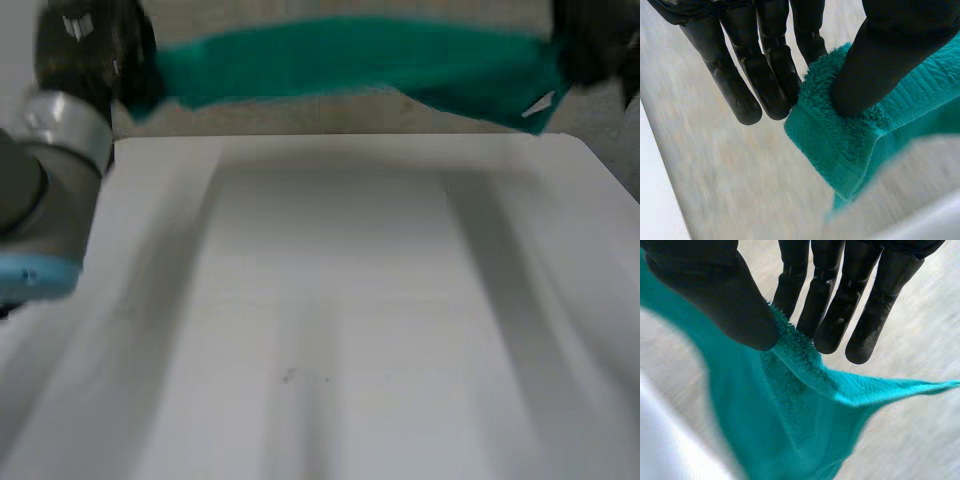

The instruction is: Fold the towel.

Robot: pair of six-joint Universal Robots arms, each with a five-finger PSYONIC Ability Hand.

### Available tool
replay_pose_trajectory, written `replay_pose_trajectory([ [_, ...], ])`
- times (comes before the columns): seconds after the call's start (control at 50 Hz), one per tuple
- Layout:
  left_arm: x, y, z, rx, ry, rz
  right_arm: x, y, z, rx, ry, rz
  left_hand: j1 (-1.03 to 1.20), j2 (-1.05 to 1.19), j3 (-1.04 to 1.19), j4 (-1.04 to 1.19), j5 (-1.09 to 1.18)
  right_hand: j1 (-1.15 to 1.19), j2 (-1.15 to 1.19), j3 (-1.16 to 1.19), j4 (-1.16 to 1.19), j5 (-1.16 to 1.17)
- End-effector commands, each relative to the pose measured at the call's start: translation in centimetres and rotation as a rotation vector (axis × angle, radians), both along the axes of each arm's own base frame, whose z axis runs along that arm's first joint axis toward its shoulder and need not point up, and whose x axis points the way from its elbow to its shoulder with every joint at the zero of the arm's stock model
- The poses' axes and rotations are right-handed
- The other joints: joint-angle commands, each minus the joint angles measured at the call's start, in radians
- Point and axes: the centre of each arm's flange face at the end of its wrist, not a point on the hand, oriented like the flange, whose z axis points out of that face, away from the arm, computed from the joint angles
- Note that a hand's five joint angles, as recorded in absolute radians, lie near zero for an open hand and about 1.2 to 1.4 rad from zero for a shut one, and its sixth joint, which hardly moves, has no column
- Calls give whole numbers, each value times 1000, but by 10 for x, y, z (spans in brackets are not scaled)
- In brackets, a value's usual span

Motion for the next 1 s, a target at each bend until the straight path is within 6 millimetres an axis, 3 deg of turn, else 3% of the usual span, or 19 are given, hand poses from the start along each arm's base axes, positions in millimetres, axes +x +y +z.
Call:
replay_pose_trajectory([
  [0.02,20,9,-86,258,-99,38,0,7,-104,322,149,6,258,199,205,201,269,443,228,218,208,233],
  [0.04,21,9,-108,317,-119,40,-1,8,-114,351,159,7,258,199,205,201,269,443,228,218,208,233],
  [0.08,20,11,-128,372,-140,33,-1,8,-131,401,173,8,258,199,205,201,269,443,228,218,208,233],
  [0.1,20,12,-136,395,-149,32,-1,7,-148,458,183,6,258,199,205,201,269,443,228,218,208,233],
  [0.12,18,15,-149,430,-163,25,-1,7,-149,459,183,6,258,199,205,201,269,443,228,218,208,233],
  [0.16,18,16,-159,460,-177,24,0,9,-174,546,199,12,258,199,205,201,269,443,228,218,208,233],
  [0.24,20,19,-171,501,-190,25,-1,13,-200,656,215,16,258,199,205,201,269,443,228,218,208,233],
  [0.3,24,21,-172,512,-191,34,-2,14,-203,678,214,17,258,199,205,201,269,443,228,218,208,233],
  [0.36,26,22,-172,516,-189,40,-7,14,-197,684,171,2,258,199,205,201,269,-92,-307,-317,-327,-302],
  [0.44,33,22,-167,507,-183,58,-11,14,-183,662,117,-11,258,199,205,201,269,-155,-370,-380,-390,-365],
  [0.48,38,22,-160,494,-174,73,-19,15,-170,652,47,-18,258,199,205,201,269,-301,-516,-526,-536,-511],
  [0.56,42,23,-156,488,-167,83,-35,9,-169,685,-32,-28,258,199,205,201,269,-442,-657,-667,-677,-652],
  [0.76,42,28,-152,478,-163,79,-59,10,-181,829,-155,-71,258,199,205,201,269,-490,-705,-715,-724,-699],
  [1.0,48,21,-150,468,-154,102,-57,-1,-208,862,-116,-45,258,199,205,201,269,-425,-640,-650,-660,-635],
])
